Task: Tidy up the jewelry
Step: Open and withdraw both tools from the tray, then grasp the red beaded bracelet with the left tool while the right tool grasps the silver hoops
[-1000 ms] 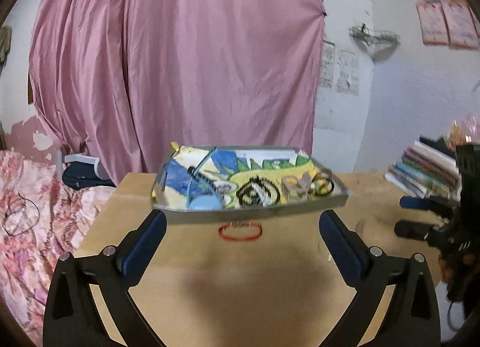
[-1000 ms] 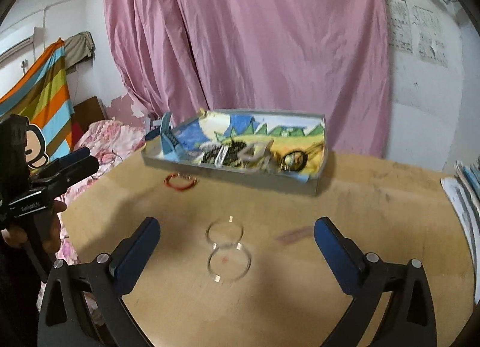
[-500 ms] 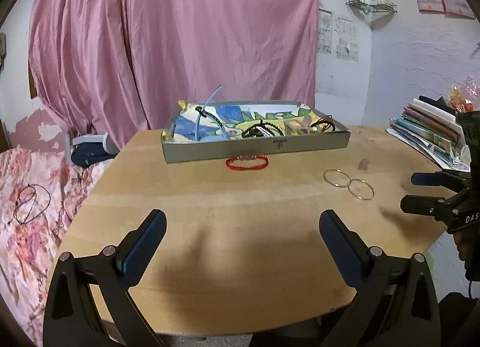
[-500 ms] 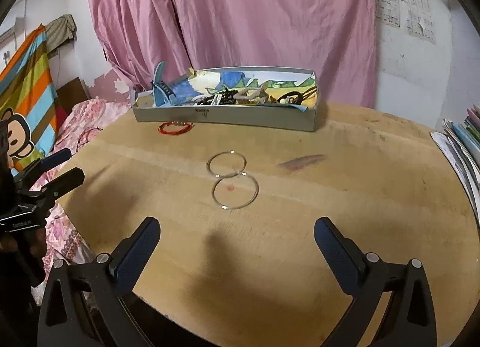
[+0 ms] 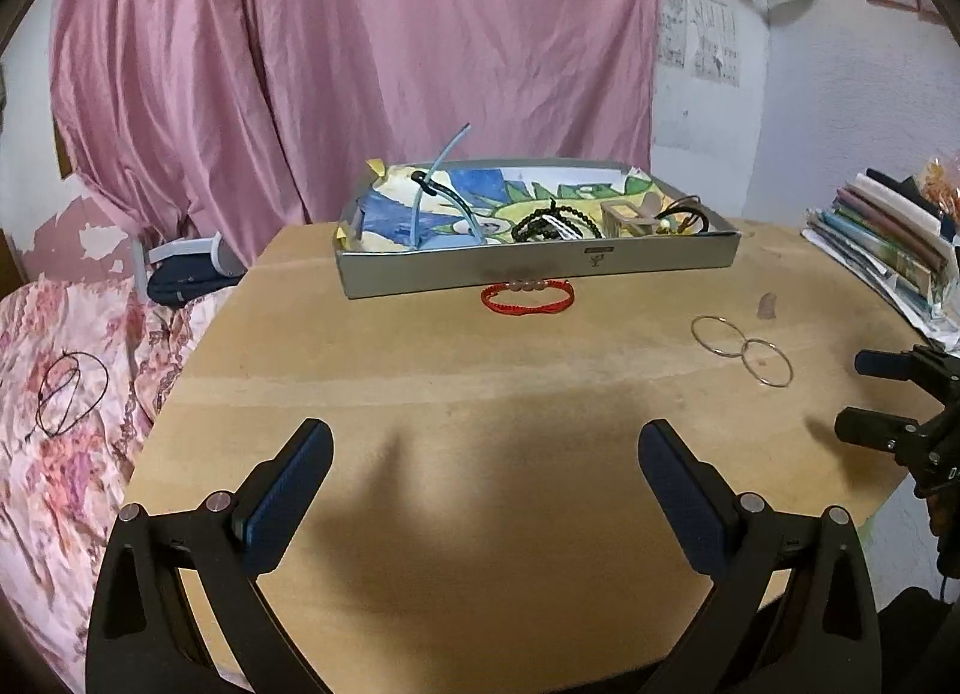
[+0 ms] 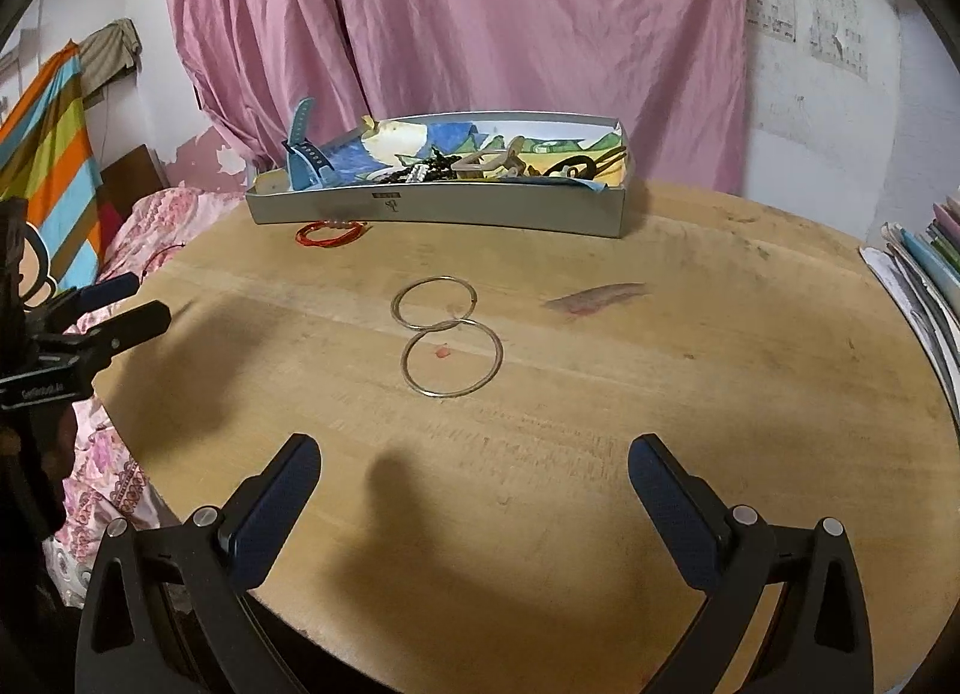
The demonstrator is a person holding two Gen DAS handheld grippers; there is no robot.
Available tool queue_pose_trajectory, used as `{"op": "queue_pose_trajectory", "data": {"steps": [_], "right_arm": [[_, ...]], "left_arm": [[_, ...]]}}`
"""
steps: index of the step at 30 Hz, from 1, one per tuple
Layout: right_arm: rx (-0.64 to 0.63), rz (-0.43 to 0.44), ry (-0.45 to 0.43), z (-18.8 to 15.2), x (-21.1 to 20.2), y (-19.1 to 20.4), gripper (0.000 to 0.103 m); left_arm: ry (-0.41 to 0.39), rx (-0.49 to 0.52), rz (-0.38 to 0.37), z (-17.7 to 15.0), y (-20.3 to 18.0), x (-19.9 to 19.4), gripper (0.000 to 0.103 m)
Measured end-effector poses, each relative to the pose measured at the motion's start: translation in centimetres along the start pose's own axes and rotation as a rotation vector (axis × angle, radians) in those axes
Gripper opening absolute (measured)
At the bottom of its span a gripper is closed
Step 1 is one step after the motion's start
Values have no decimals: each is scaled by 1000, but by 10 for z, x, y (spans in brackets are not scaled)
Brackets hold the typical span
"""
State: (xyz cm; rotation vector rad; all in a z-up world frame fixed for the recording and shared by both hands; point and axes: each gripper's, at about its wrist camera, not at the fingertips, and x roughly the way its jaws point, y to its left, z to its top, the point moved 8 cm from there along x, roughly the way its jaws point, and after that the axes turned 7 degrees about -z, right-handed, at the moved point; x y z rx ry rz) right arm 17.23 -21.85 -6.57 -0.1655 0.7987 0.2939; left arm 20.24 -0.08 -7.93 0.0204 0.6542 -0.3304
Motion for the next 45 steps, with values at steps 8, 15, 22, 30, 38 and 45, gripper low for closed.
{"op": "queue_pose_trajectory", "data": {"steps": [8, 15, 22, 30, 38, 45], "right_arm": [[-44, 44, 18, 21, 9, 0, 103], [-128, 87, 60, 37, 25, 8, 96], [-165, 122, 86, 48, 41, 17, 89], [-174, 121, 90, 59, 54, 15, 83], [-194, 143, 103, 64, 62, 22, 71], [-221, 143, 114, 65, 67, 27, 68]], "left_arm": [[50, -32, -93, 20, 3, 23, 99], [75, -7, -109, 43, 7, 45, 99], [99, -50, -127, 57, 18, 67, 82], [140, -164, -143, 63, 29, 90, 55], [189, -218, -102, 64, 32, 106, 22], [241, -155, -70, 60, 23, 112, 3]]}}
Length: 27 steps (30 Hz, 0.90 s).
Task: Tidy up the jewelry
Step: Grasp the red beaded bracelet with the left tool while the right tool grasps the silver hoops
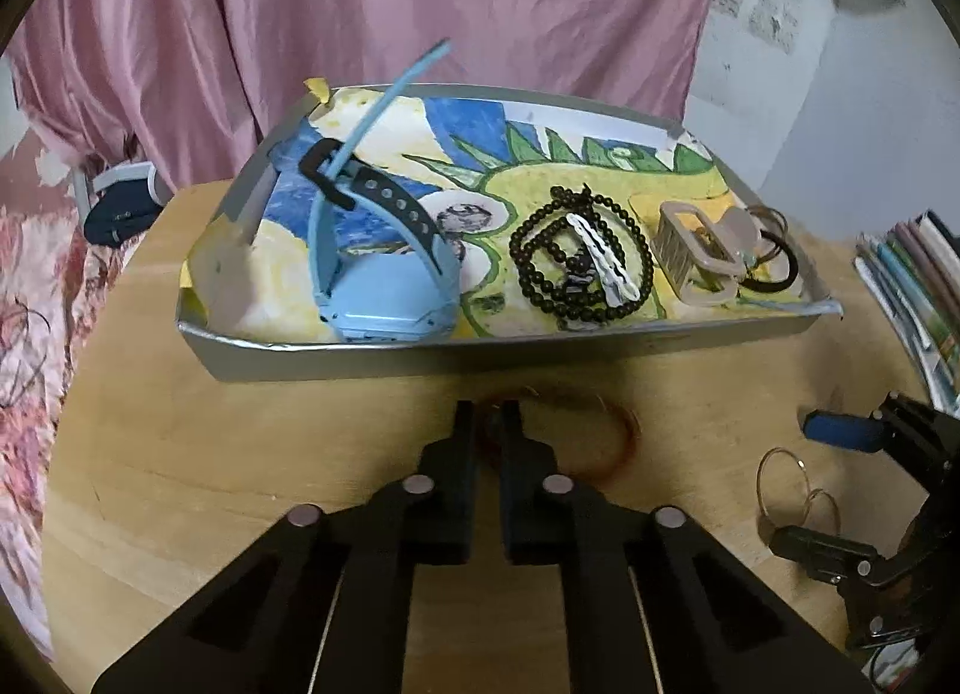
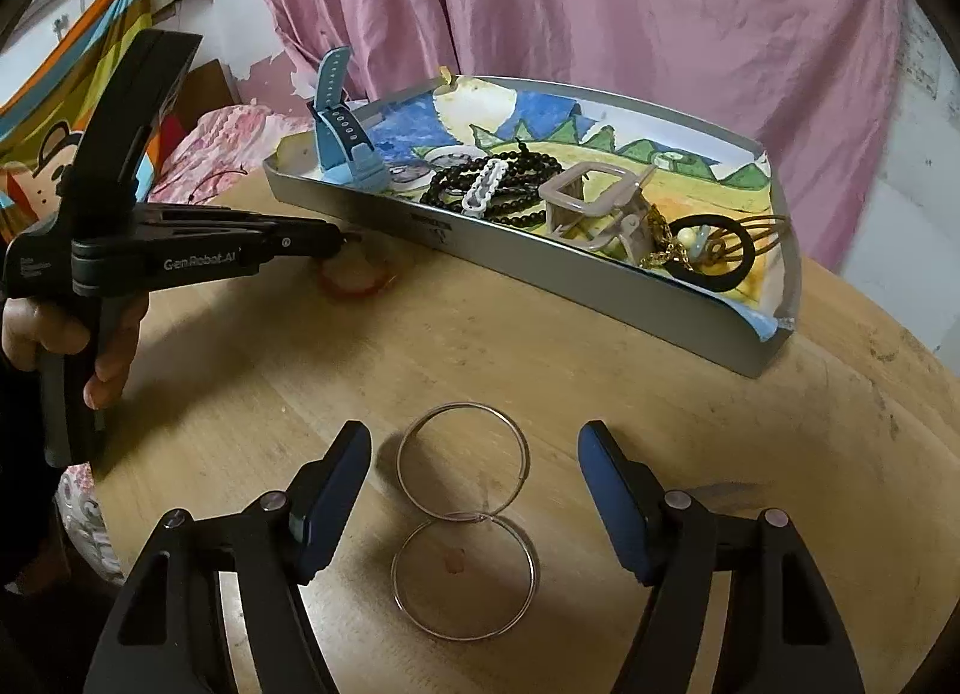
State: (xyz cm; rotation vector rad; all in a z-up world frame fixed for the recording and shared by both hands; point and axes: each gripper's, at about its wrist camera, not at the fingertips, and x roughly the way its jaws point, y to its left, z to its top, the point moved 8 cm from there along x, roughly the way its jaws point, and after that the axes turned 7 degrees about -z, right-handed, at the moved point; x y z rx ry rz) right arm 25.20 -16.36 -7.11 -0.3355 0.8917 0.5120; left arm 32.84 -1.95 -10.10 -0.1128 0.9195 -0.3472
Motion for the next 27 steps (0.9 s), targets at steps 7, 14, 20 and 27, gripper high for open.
{"op": "queue_pose_trajectory", "data": {"steps": [7, 14, 20, 27], "right_arm": [[-44, -22, 8, -3, -1, 3, 62], [-60, -42, 7, -4, -2, 5, 50], [-45, -42, -3, -7, -6, 8, 42], [2, -24, -31, -8, -16, 6, 41]], "left_arm": [[16, 58, -18, -7, -13, 0, 1], [24, 77, -47, -18, -23, -6, 0], [26, 70, -90, -30, -37, -14, 0], [28, 51, -114, -37, -45, -19, 0]]}}
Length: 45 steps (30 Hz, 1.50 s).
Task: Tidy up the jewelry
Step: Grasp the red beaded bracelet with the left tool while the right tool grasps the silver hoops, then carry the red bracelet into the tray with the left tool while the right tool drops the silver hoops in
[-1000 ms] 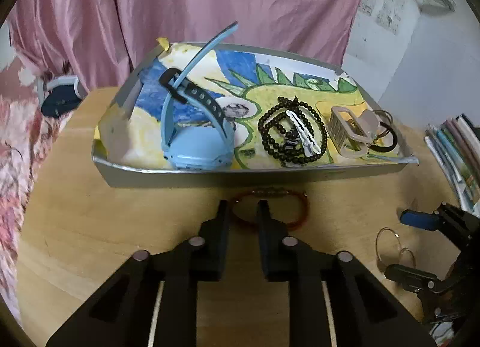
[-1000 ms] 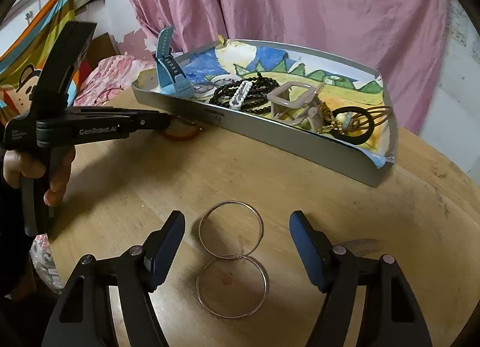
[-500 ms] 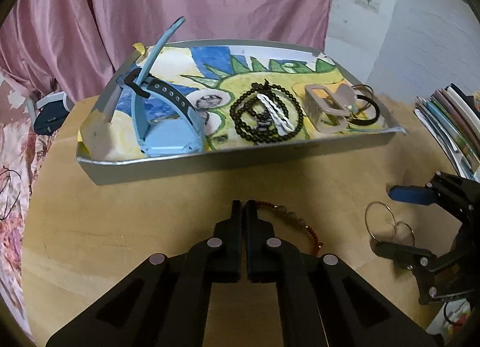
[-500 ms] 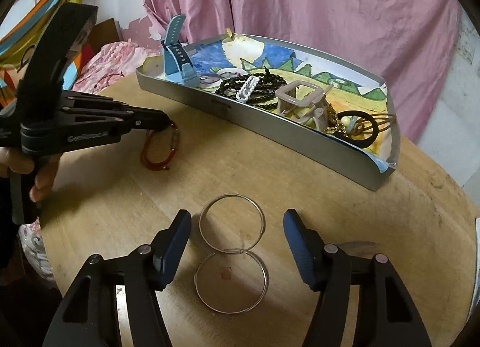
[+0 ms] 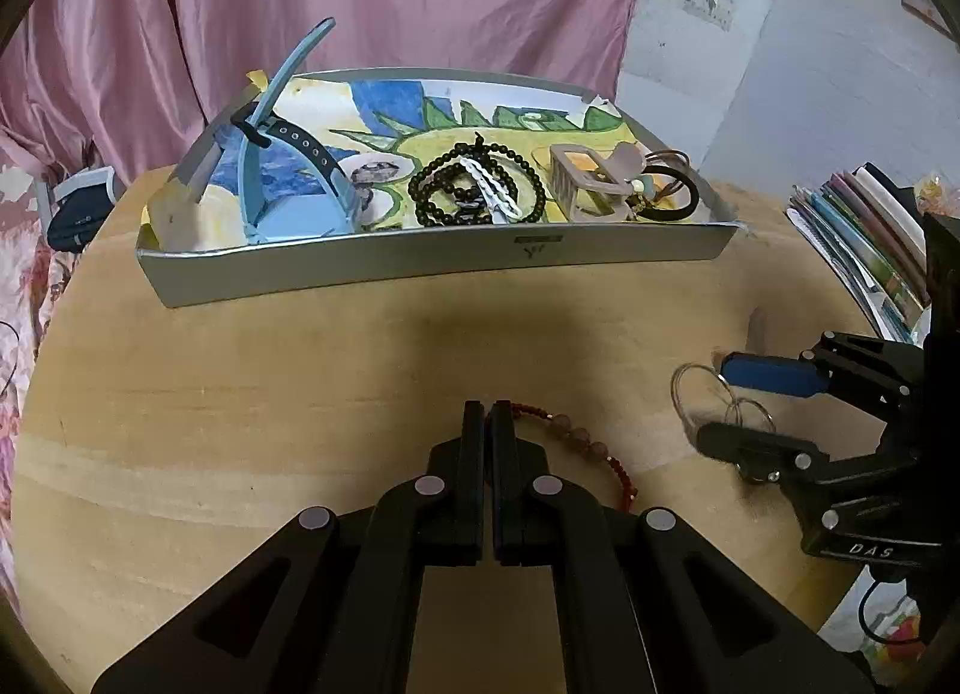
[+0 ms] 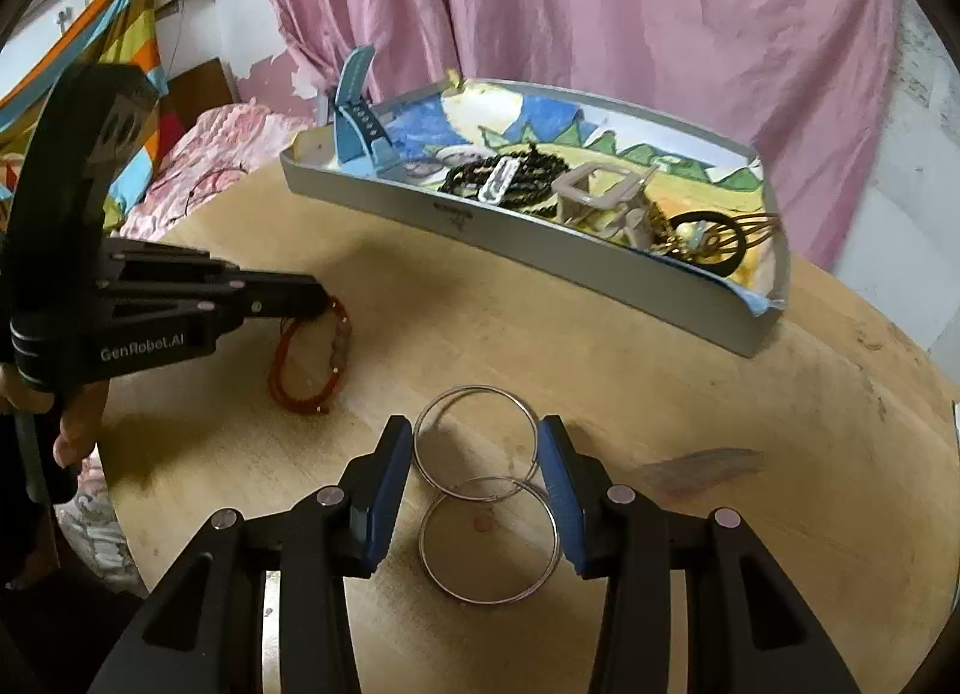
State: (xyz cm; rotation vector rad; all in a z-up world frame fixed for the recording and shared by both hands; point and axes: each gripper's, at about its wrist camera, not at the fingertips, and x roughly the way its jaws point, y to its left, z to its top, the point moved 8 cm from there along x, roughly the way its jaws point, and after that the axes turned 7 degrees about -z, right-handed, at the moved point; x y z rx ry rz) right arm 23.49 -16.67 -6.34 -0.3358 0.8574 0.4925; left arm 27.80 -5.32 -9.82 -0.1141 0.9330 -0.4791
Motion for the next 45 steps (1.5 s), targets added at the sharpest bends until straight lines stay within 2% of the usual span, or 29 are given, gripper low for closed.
{"op": "queue_pose_trajectory", "data": {"steps": [9, 18, 29, 38, 45], "right_arm": [[55, -3, -89, 14, -15, -8, 41], [125, 4, -176, 32, -25, -19, 41], [138, -4, -279, 65, -43, -26, 41], [136, -30, -388, 108, -66, -41, 41], [139, -37, -430, 147, -65, -60, 41]], "left_arm": [[-49, 4, -9, 8, -5, -11, 0], [-126, 22, -8, 30, -12, -25, 0], [-213, 46, 9, 62, -15, -44, 0], [-299, 45, 11, 105, -11, -57, 0], [-374, 32, 41, 147, 1, -63, 0]]}}
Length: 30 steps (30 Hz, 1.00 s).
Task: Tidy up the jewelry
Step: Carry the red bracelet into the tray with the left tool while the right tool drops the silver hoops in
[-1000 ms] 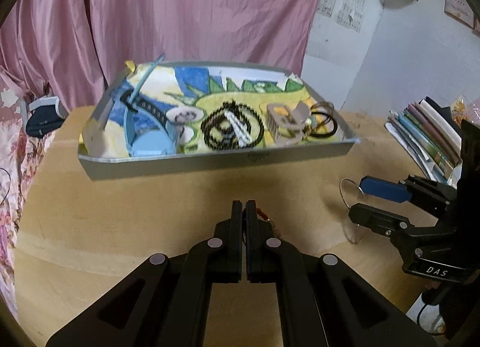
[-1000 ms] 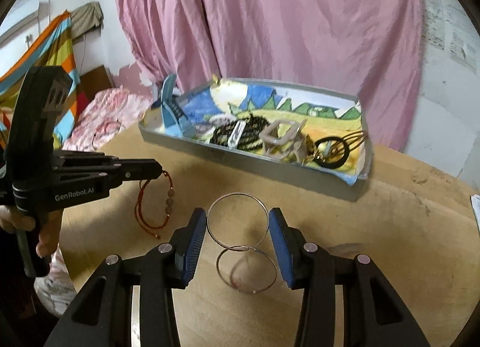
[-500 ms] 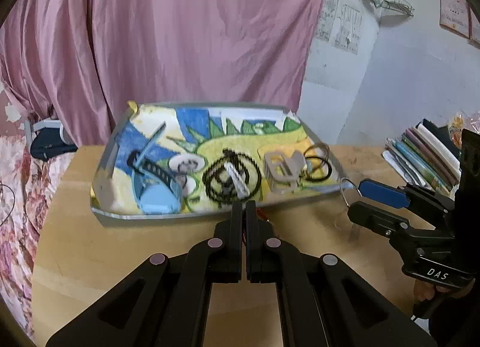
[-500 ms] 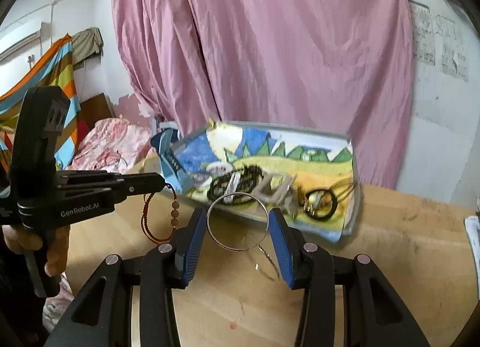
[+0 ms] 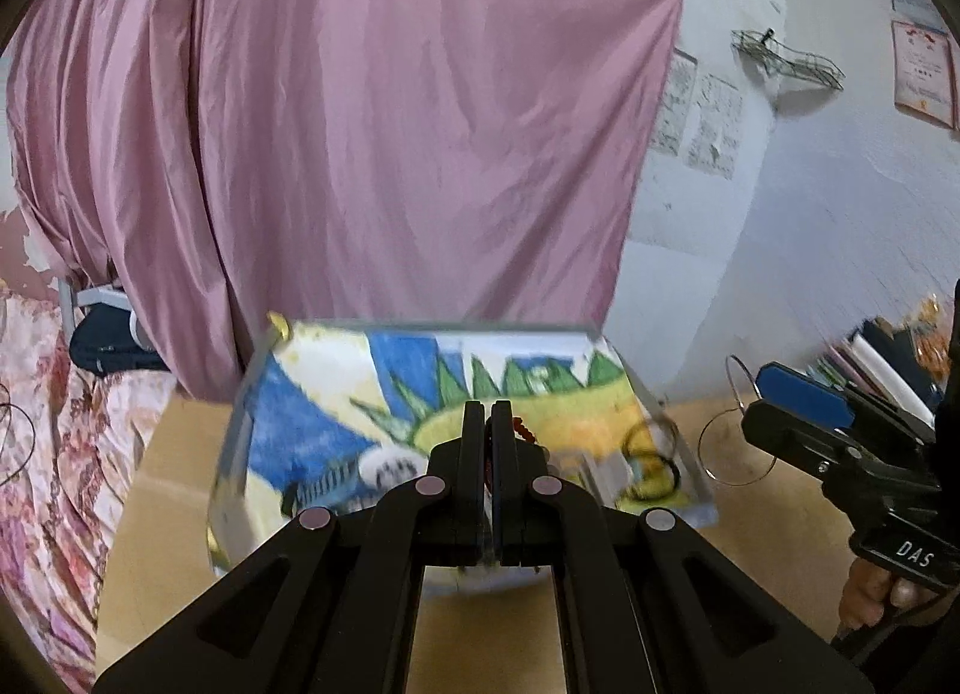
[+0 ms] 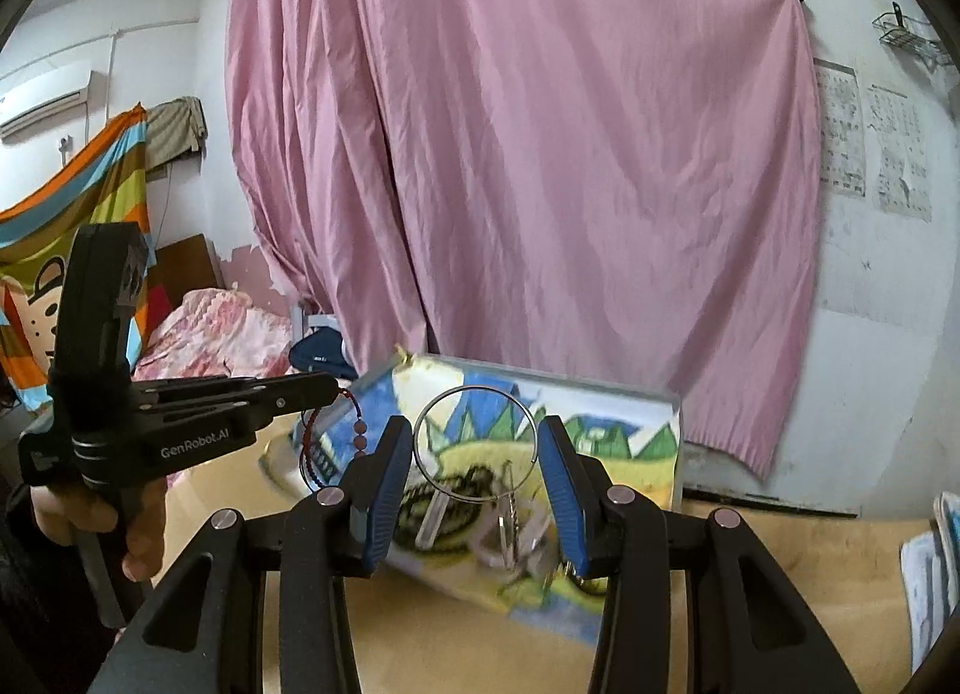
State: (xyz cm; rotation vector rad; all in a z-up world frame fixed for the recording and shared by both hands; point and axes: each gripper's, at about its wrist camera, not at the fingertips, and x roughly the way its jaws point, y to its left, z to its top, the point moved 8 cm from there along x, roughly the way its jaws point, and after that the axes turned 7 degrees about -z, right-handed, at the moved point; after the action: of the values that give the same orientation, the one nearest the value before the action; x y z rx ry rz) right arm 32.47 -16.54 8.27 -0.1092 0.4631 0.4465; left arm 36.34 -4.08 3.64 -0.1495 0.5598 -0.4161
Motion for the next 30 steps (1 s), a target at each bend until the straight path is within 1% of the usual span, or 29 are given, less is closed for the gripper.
{"op": "queue_pose_trajectory", "data": {"steps": [2, 6, 8, 11, 12, 16, 22, 25, 30], "right_arm": [[-1, -2, 5, 7, 11, -5, 41], [34, 1, 30, 18, 41, -21, 41], [55, -2, 47, 20, 59, -30, 41], [73, -10, 73, 17, 80, -40, 41], [84, -13, 90, 13, 90, -45, 41], [109, -23, 149, -2, 114, -58, 41], [137, -52, 242, -31, 139, -72, 41], [145, -61, 268, -39, 146, -76, 41], [136, -65, 281, -42, 150, -76, 41]], "left_arm": [[-15, -14, 10, 9, 8, 7, 0], [-19, -40, 46, 21, 29, 32, 0], [-30, -65, 56, 24, 39, 42, 0], [-25, -96, 75, 25, 54, 63, 0], [-15, -105, 87, 23, 60, 70, 0], [28, -142, 95, 12, 75, 89, 0], [110, -143, 90, -6, 79, 107, 0], [139, -136, 93, -11, 76, 112, 0], [159, -131, 103, -15, 75, 115, 0]]}}
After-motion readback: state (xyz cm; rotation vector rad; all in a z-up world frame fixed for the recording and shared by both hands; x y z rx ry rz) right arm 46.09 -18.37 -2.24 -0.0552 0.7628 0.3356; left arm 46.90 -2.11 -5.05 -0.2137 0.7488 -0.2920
